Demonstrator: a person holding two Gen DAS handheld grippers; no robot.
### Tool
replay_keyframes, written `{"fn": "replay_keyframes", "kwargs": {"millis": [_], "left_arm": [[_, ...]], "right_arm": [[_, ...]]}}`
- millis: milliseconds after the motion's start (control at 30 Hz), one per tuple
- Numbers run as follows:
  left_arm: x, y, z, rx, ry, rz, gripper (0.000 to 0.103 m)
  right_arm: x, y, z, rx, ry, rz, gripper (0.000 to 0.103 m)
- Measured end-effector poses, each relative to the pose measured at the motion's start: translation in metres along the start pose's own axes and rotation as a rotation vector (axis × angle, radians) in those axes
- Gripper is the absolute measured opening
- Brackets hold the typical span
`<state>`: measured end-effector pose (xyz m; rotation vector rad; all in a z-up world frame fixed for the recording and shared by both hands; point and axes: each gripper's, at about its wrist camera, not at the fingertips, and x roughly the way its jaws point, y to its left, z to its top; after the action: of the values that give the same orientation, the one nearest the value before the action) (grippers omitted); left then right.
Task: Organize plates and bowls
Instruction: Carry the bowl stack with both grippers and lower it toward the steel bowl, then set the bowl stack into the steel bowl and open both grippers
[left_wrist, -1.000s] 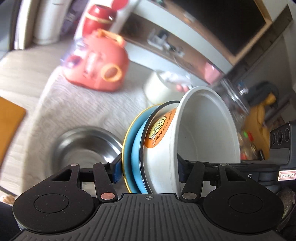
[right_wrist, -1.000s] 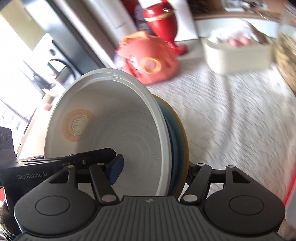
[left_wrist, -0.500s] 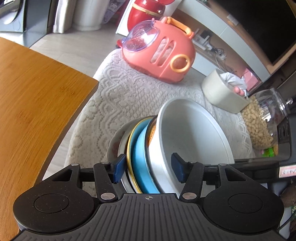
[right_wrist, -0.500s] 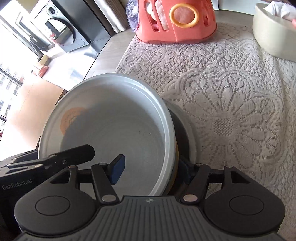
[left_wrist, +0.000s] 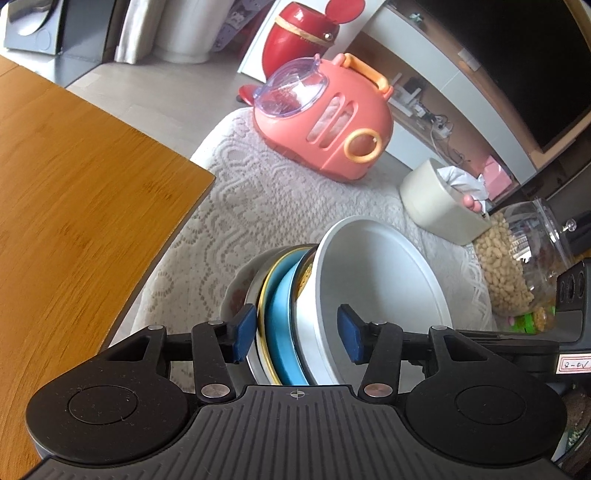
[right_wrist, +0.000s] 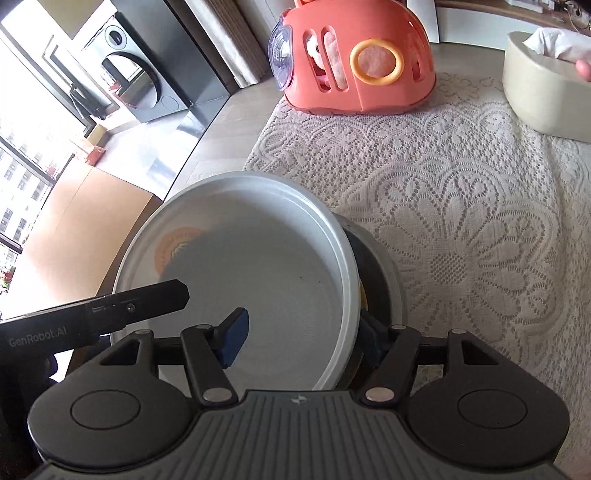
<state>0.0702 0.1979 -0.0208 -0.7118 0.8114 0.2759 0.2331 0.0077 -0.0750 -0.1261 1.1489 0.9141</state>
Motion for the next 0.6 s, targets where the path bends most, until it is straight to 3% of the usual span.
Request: {"fn": "replay_keyframes", "kwargs": {"millis": [267, 367, 400, 500, 600], "left_arm": [[0.024, 0.001, -0.001, 0.007, 0.023, 0.0, 0.052], [0.015, -0.004, -0.002, 0.02, 0.014, -0.009, 0.048], [0.007, -0.004, -0.001, 0.023, -0.014, -0.035, 0.04], [-0.009, -0.007, 0.003, 0.028, -0.046, -0.073, 0.038], [-0.008, -0.011, 0.002, 0.034, -0.028, -0.061, 0.038]], "right_arm": [[-0.013, 0.008, 0.007, -0.024, -0.017, -0.043, 0.065], [-0.02, 0.002, 0.004, -0.022, -0.081, -0.08, 0.064], [-0.023, 0.002, 0.002, -0.028, -0.113, -0.111, 0.064], [-0.033, 0.003, -0.007, -0.075, -0.218, -0.214, 0.064], [-0.038, -0.001, -0.014, -0.044, -0.227, -0.173, 0.064]]}}
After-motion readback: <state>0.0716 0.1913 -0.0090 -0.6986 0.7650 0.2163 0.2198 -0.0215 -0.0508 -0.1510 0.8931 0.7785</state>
